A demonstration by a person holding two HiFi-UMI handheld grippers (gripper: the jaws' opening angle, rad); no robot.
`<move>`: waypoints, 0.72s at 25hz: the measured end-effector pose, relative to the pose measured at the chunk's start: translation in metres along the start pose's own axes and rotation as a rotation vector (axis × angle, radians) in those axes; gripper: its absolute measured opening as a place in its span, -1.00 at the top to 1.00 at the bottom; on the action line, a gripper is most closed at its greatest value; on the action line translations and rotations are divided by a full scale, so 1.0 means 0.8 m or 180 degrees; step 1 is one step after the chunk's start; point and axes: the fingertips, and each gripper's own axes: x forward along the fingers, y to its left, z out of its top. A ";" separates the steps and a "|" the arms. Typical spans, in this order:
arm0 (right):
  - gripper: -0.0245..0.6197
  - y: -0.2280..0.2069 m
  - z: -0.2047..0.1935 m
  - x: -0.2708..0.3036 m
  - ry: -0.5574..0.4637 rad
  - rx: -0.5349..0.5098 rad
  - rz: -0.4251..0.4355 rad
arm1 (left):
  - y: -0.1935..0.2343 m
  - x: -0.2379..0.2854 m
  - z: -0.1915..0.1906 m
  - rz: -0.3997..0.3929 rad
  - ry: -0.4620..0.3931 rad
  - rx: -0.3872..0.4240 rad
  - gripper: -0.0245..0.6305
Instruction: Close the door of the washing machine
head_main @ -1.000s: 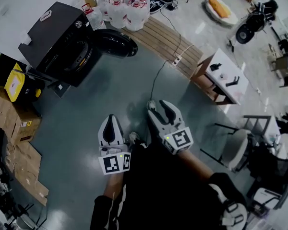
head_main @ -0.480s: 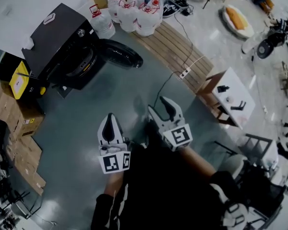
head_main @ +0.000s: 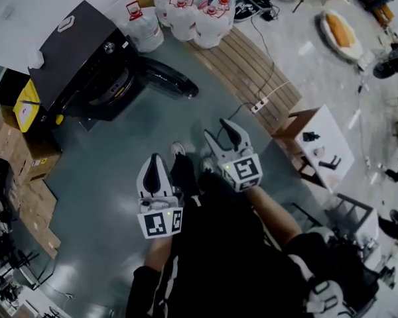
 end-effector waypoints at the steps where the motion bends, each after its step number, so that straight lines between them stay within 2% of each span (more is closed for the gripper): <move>1: 0.27 -0.009 -0.002 0.012 0.0021 0.0008 -0.0025 | 0.001 0.009 -0.002 -0.0014 0.0007 -0.0001 0.92; 7: 0.28 -0.047 -0.020 0.096 0.0168 -0.0103 -0.0011 | 0.017 0.069 -0.013 -0.0105 0.0040 -0.0028 0.92; 10: 0.28 -0.057 -0.031 0.151 0.0310 -0.0001 -0.0028 | 0.046 0.107 -0.026 -0.0082 0.0114 -0.0102 0.92; 18: 0.28 -0.090 -0.105 0.272 0.0775 -0.0013 -0.0012 | 0.095 0.200 -0.078 -0.0182 0.0286 -0.0217 0.92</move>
